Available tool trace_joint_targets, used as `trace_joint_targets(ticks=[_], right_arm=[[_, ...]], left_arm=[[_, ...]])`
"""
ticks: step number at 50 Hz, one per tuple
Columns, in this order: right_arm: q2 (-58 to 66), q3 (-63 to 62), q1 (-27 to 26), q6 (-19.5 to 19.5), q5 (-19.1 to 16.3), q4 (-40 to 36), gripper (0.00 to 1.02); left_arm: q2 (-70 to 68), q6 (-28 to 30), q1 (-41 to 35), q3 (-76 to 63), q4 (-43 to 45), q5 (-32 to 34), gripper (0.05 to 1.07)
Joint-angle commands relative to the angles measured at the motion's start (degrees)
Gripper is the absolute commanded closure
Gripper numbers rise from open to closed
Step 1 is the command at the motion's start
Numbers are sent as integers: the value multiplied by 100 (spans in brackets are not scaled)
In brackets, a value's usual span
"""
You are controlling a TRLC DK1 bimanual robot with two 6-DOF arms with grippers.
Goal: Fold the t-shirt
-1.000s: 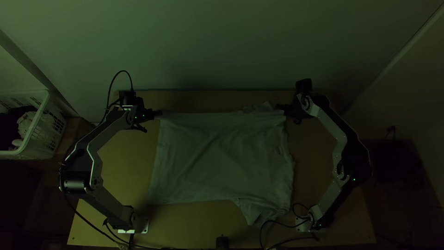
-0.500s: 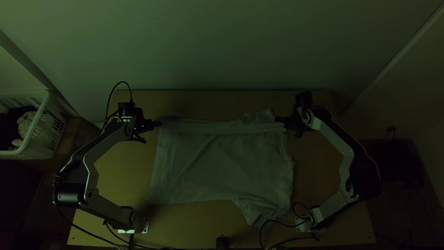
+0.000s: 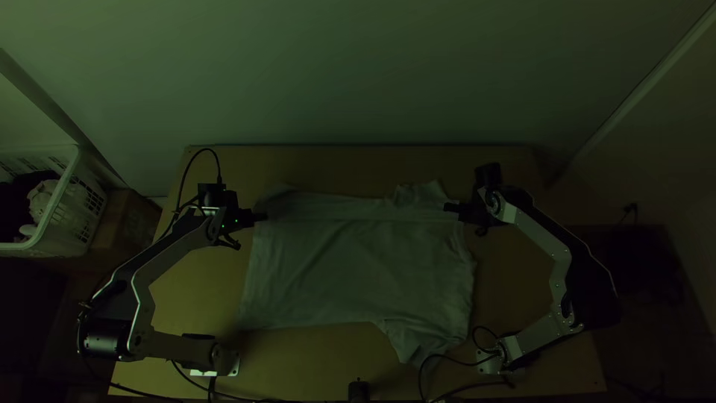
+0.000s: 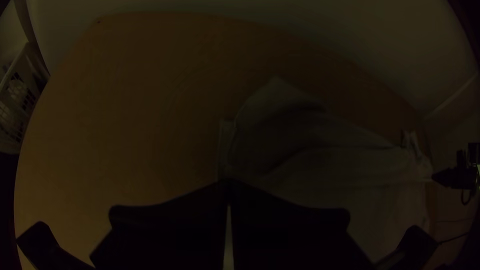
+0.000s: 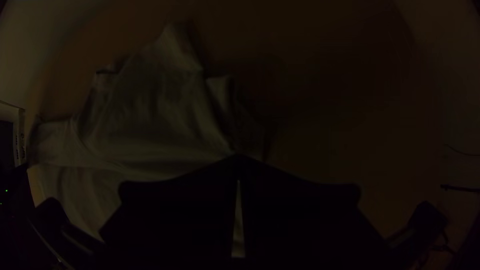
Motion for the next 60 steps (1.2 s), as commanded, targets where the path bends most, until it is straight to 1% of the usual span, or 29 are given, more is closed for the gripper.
trace_joint_targets(ticks=[1,26,27,28,29,30,31,32,34,36,37,39,41,44,48,51,60], right_arm=[[-152,-259,-16,2,93,119,100],[67,-874,-34,29,129,813,100],[67,-874,-34,38,137,813,100],[59,-883,-34,38,137,813,99],[59,-883,-34,38,129,813,98],[32,-883,-34,46,129,804,93],[6,-892,-34,46,129,804,85],[-38,-900,-34,55,129,796,75],[-188,-935,-42,64,129,796,53],[-372,-962,-34,90,129,787,33],[-478,-971,-34,99,129,787,26],[-671,-971,-25,99,129,787,17],[-847,-953,-25,108,129,787,14],[-1119,-927,-16,99,129,787,13],[-1480,-900,-7,90,129,708,7],[-1734,-874,2,90,129,576,5],[-2446,-804,98,90,120,-39,4]], left_arm=[[-169,-156,-75,-413,148,38,105],[-11,-42,13,-1283,868,-14,105],[-11,-15,13,-1292,868,-14,103],[-20,-15,13,-1301,868,-14,98],[-29,-7,13,-1301,868,-14,89],[-46,20,13,-1310,868,-14,80],[-82,37,13,-1318,860,-14,74],[-117,64,13,-1318,860,-14,69],[-231,125,22,-1310,851,-14,59],[-398,134,57,-1310,842,-14,48],[-477,143,83,-1301,816,-14,43],[-600,152,136,-1239,745,3,36],[-697,169,180,-1108,570,56,31],[-837,266,215,-923,271,109,25],[-1048,380,215,-650,-239,214,19],[-1277,415,215,-527,-485,223,19],[-2085,565,136,-422,-1206,249,19]])
